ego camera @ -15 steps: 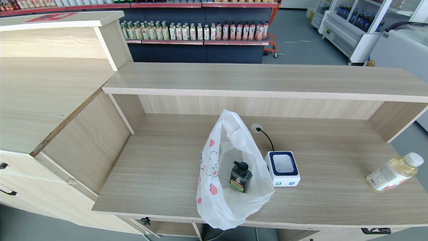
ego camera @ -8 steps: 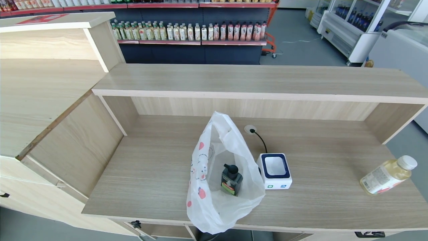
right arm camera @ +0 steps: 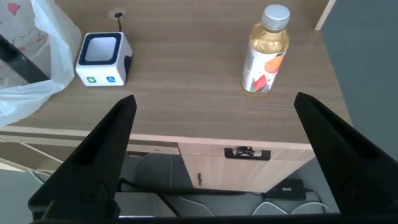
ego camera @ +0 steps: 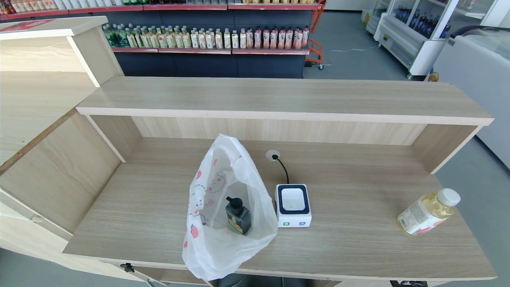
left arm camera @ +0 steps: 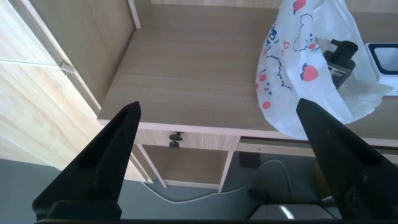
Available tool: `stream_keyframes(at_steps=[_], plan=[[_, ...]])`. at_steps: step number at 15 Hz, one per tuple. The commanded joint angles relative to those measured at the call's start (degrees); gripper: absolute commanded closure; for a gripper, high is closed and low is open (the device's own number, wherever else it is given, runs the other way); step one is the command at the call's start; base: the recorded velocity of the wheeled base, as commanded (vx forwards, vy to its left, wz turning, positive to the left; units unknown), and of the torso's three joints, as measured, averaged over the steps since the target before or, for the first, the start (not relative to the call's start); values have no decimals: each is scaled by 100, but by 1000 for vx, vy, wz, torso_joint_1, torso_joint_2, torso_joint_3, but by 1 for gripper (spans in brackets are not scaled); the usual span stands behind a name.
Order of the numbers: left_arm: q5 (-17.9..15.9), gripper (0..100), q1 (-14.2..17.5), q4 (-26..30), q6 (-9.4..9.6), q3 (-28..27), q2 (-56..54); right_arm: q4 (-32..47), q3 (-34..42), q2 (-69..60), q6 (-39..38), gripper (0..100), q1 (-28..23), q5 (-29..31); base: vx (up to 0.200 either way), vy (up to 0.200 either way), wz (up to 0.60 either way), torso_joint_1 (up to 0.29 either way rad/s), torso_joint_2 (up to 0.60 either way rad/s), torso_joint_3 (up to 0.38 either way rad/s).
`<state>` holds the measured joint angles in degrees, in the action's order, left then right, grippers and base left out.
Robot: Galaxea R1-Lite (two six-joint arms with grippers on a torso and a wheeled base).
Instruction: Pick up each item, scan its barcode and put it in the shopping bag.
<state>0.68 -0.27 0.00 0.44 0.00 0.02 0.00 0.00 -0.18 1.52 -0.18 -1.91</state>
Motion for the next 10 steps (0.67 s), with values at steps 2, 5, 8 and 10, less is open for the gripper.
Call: stream_keyframes(at_steps=[2, 5, 8, 10], plan=[[2, 0, 0, 0, -9, 0, -2, 0, 0, 18, 6, 0, 1, -2, 0, -200, 0, 0, 2, 2], [11, 0, 0, 0, -18, 0, -2, 0, 0, 18, -12, 0, 1, -2, 0, -67, 0, 1, 1, -2], [20, 0, 0, 0, -18, 0, -2, 0, 0, 18, -29, 0, 1, -2, 0, -133, 0, 0, 0, 0], [20, 0, 0, 0, -18, 0, -2, 0, 0, 18, -29, 0, 1, -2, 0, -200, 0, 0, 2, -2]])
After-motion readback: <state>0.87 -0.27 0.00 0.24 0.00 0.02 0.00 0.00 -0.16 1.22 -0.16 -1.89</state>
